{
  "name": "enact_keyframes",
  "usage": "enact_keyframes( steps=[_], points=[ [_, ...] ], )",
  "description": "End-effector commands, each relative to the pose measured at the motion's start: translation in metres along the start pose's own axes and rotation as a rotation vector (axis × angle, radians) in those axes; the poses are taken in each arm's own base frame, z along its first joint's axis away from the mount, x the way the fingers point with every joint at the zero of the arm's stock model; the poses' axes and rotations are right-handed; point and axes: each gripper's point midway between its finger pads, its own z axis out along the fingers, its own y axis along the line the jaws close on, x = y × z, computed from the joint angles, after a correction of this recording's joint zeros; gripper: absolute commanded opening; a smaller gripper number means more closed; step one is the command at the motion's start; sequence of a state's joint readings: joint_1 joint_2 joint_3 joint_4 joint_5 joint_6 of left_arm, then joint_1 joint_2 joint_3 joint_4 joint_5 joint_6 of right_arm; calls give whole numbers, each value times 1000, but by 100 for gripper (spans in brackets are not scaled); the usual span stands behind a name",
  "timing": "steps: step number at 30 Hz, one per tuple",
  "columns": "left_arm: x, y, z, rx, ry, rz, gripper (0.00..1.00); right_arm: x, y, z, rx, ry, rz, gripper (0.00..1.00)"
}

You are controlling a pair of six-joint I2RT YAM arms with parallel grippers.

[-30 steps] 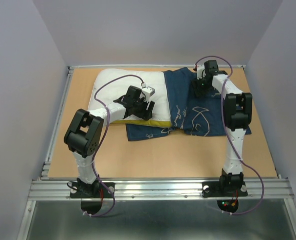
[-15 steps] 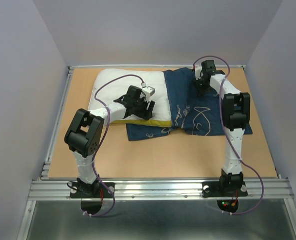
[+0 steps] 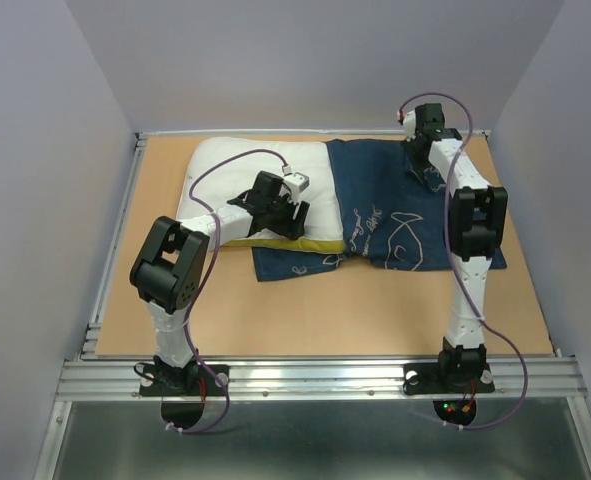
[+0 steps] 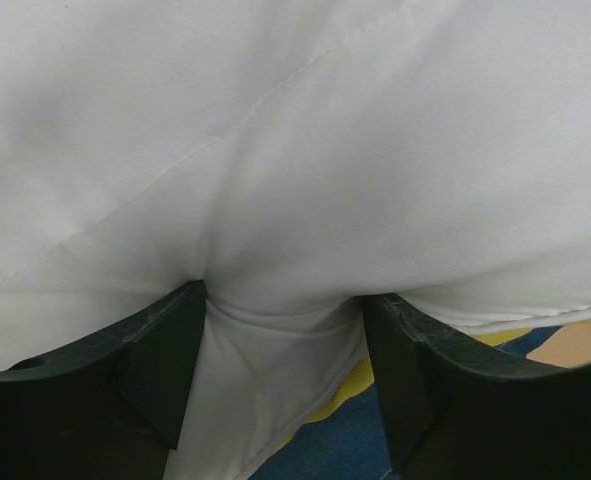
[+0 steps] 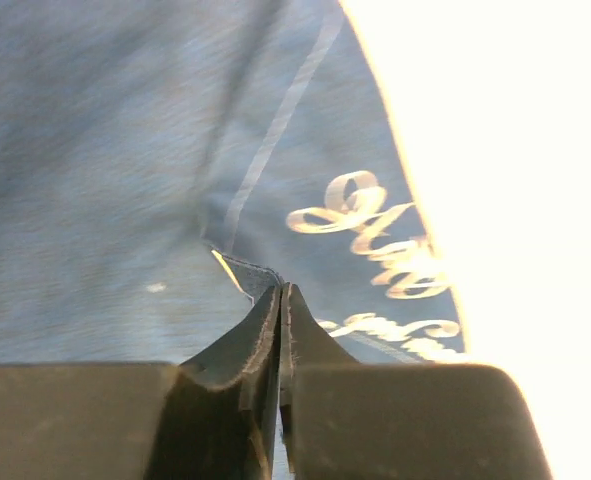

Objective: Put the pillow into the pillowcase

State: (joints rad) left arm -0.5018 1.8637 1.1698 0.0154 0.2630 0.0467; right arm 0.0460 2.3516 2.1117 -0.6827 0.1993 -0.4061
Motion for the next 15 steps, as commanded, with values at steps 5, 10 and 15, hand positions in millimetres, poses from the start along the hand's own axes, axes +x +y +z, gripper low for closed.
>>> enact_keyframes(
  steps=[5, 10, 15],
  points=[
    [39, 6, 11, -13, 127, -46, 74, -32, -50, -14, 93, -99, -26, 1],
    [39, 7, 11, -16, 129, -46, 74, -35, -83, -19, 147, -120, 1, 1],
    [38, 7, 10, -19, 126, -45, 74, -63, -191, -33, 424, -262, 101, 1]
  ],
)
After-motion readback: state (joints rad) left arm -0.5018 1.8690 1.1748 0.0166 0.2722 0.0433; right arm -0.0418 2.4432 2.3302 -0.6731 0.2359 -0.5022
